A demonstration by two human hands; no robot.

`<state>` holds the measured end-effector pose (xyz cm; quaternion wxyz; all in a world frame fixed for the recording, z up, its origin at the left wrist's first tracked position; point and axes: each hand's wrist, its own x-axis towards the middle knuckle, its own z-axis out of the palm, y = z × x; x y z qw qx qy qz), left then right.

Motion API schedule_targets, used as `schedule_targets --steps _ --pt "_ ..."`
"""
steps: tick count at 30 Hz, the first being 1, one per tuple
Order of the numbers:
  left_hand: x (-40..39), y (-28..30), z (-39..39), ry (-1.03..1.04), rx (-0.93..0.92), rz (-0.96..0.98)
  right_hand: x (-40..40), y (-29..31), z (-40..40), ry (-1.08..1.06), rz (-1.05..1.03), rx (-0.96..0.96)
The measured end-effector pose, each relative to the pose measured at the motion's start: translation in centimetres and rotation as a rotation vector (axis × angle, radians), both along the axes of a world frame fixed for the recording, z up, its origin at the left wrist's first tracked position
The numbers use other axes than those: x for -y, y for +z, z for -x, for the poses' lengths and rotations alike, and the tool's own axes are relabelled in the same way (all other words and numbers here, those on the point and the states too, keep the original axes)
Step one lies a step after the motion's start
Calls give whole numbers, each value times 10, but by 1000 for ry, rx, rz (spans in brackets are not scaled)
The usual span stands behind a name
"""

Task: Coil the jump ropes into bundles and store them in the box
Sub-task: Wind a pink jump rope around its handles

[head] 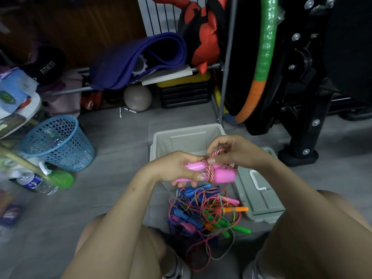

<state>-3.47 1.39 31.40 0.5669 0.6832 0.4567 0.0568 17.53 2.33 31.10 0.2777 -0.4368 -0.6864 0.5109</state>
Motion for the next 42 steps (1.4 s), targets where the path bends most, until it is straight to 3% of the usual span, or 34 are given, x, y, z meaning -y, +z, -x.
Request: schedule_targets --steps 3,8,14,20,22,26,31,39,42 --pt "-5 -3 6 86 -21 -54 -2 1 -7 -8 -45 74" --pt "-7 -9 9 89 -92 -89 1 0 -1 -49 -328 457" --pt "-9 -12 9 69 -88 -77 5 -4 5 -48 -604 632" --pt "-10 -10 11 53 -106 -80 3 3 1 30 -398 456" --pt "-11 -11 13 58 -133 -94 3 7 -1 53 -343 498" --pt "-12 -11 16 78 -167 -113 3 4 0 32 -423 641" --pt "-4 -1 6 -48 -118 -77 7 -1 11 -72 -463 433" --pt "4 7 -2 -54 93 0 -1 0 4 -82 257 -253" --pt "5 8 -2 -53 139 -19 0 2 4 -86 404 -349"
